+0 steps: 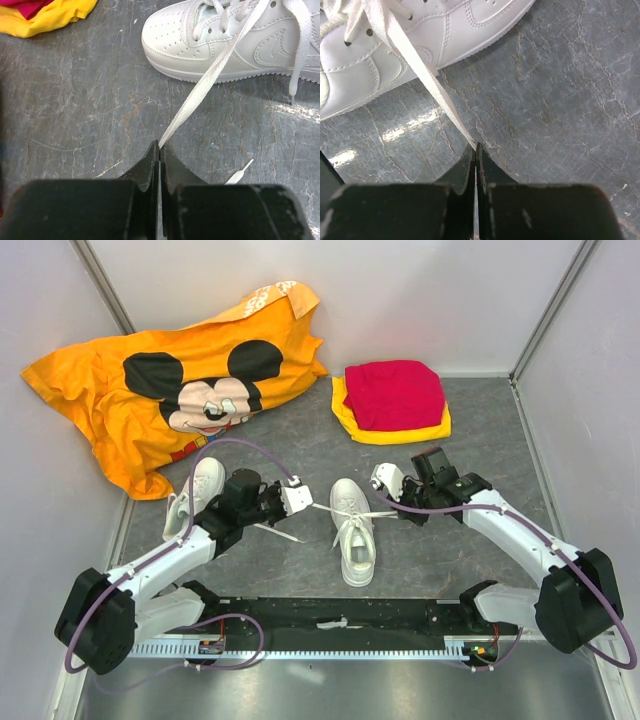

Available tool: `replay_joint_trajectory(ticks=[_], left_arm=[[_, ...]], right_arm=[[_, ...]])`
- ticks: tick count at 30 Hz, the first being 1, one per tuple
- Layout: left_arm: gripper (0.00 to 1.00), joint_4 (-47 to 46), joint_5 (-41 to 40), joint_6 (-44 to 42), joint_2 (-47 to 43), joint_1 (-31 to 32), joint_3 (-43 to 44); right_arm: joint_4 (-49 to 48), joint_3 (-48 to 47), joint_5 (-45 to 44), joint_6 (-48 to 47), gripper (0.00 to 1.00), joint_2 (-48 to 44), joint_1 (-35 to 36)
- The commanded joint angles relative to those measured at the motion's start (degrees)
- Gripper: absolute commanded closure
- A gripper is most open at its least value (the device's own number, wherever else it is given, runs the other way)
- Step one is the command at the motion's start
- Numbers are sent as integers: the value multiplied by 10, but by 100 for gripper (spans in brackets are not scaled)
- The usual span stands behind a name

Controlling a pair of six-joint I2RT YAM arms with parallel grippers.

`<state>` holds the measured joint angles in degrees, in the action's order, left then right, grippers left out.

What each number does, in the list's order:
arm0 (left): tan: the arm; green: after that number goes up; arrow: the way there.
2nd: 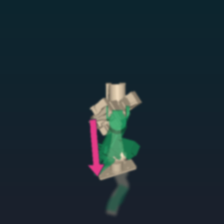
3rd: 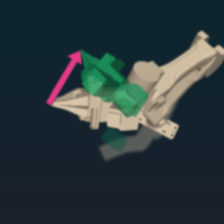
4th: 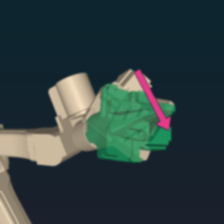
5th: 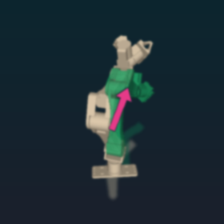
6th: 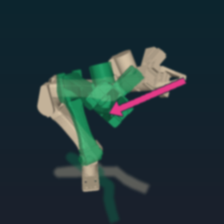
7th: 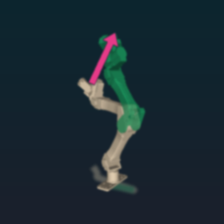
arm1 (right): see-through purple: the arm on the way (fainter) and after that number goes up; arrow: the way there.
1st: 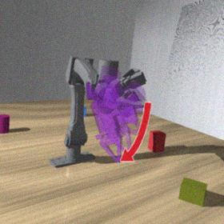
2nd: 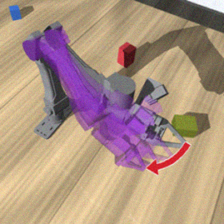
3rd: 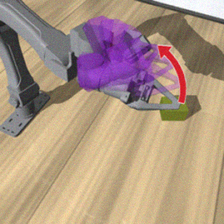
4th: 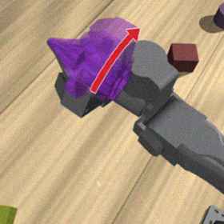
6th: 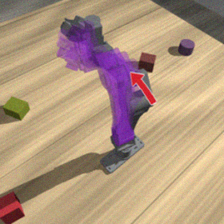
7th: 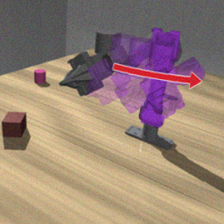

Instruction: Tie the shoes

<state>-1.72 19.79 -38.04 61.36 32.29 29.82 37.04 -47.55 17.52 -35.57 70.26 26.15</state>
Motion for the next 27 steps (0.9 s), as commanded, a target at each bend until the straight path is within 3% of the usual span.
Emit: replay_joint_trajectory(ticks=[1, 27], left_arm=[[98, -10, -22, -39, 5, -21, -4], [98, -24, 8, -62, 48, -45, 8]], right_arm=[[18, 15, -56, -6, 100, -11, -4], [-21, 40, -126, -5, 100, -23, -3]])
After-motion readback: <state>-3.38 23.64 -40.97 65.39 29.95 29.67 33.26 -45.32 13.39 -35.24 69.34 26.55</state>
